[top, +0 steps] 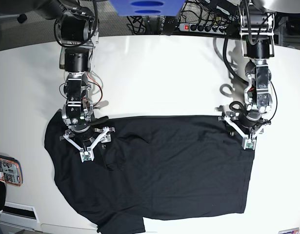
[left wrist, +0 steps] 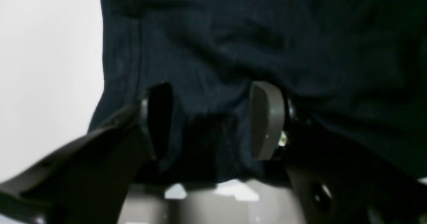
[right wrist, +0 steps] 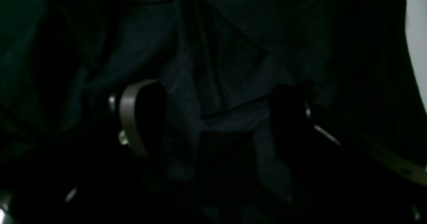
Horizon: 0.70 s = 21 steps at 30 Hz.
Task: Fold the T-shirt properly
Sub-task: 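Adjust both grippers' grip on the shirt's shoulder edge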
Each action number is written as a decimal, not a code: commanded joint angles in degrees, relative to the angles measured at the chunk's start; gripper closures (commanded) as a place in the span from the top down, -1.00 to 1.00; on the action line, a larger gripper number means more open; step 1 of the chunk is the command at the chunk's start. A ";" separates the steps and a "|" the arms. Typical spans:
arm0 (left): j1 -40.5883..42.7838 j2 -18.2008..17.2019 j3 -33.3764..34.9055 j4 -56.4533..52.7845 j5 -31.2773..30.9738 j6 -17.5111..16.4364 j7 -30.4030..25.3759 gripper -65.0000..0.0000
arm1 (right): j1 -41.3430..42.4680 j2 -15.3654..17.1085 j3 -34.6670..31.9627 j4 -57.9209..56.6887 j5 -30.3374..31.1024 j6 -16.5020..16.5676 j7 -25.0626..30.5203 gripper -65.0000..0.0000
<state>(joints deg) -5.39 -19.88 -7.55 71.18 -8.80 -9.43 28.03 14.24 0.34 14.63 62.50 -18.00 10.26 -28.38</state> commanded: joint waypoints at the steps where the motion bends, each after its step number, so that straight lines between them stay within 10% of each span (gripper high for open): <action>1: -0.37 -0.47 -0.05 0.34 -0.48 0.07 0.41 0.10 | 0.93 0.41 0.00 0.66 -0.42 0.07 -0.41 0.51; 21: 8.68 -0.47 -0.40 7.28 -6.72 0.07 0.76 0.10 | -8.39 0.58 0.36 5.50 -0.42 0.07 4.78 0.51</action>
<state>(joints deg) 3.29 -19.86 -7.94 78.11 -15.20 -8.99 26.33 5.56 0.62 14.96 67.77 -16.47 9.98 -20.10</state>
